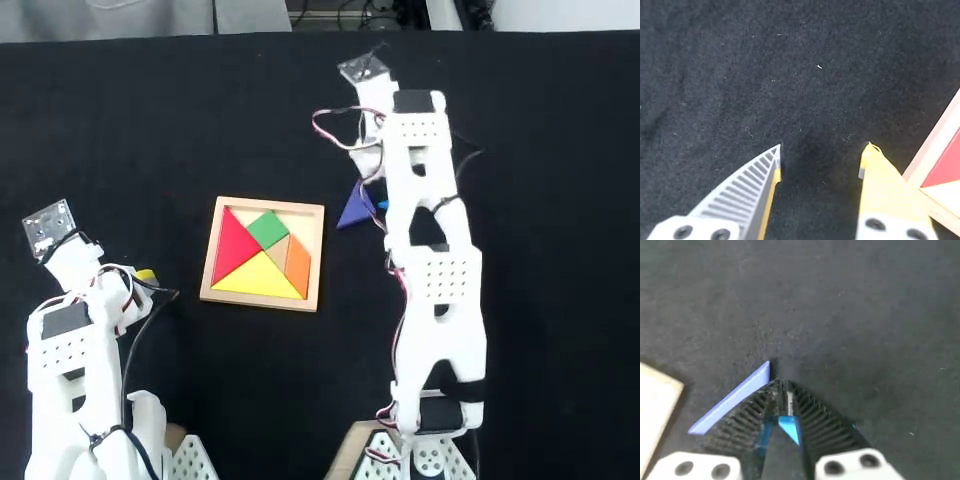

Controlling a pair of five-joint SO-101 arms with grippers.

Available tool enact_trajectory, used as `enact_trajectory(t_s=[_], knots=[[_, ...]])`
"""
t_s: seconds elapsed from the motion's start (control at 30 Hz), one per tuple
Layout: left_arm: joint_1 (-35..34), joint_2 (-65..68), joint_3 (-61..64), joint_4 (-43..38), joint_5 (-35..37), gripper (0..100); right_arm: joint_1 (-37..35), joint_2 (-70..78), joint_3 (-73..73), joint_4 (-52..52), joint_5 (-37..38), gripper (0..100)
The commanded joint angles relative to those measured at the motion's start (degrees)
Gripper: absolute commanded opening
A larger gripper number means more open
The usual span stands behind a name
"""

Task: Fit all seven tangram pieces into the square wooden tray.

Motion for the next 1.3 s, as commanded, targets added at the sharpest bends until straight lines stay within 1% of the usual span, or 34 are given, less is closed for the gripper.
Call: enact_trajectory(t_s=[0.0, 0.13, 0.2, 0.43, 0.57, 0.63, 0.67, 0.77, 0.8, 0.87, 1.1, 1.27], knots=[[-0.22, -1.05, -0.40, -0.70, 0.18, 26, 0.35, 1.36, -4.44, -1.05, -0.70, 1.1], [-0.22, -1.05, -0.40, -0.70, 0.18, 26, -1.41, 6.55, -6.46, -0.88, -0.35, 1.1], [-0.22, -1.05, -0.40, -0.70, 0.18, 26, -2.90, 8.40, -8.31, 0.79, 0.26, 1.1], [-0.22, -1.05, -0.40, -0.70, 0.18, 26, -9.93, 11.30, -19.38, 10.11, 7.38, 1.1], [-0.22, -1.05, -0.40, -0.70, 0.18, 26, -11.78, 11.91, -25.63, 15.91, 10.46, 1.1], [-0.22, -1.05, -0.40, -0.70, 0.18, 26, -11.08, 11.56, -28.62, 16.70, 9.85, 1.1], [-0.22, -1.05, -0.40, -0.70, 0.18, 26, -9.93, 10.95, -30.11, 16.79, 8.26, 1.1], [-0.22, -1.05, -0.40, -0.70, 0.18, 26, -7.03, 6.46, -30.99, 16.88, 0.79, 1.1], [-0.22, -1.05, -0.40, -0.70, 0.18, 26, -6.59, 4.44, -29.49, 16.88, -0.53, 1.1], [-0.22, -1.05, -0.40, -0.70, 0.18, 26, -6.68, -0.84, -23.43, 16.97, -0.62, 1.1], [-0.22, -1.05, -0.40, -0.62, 0.18, 26, -9.93, -25.63, 7.87, 16.00, -0.88, 1.1], [-0.22, -1.05, -0.40, -0.62, 0.18, 26, -9.85, -38.64, 28.18, 12.84, -6.51, 1.1]])
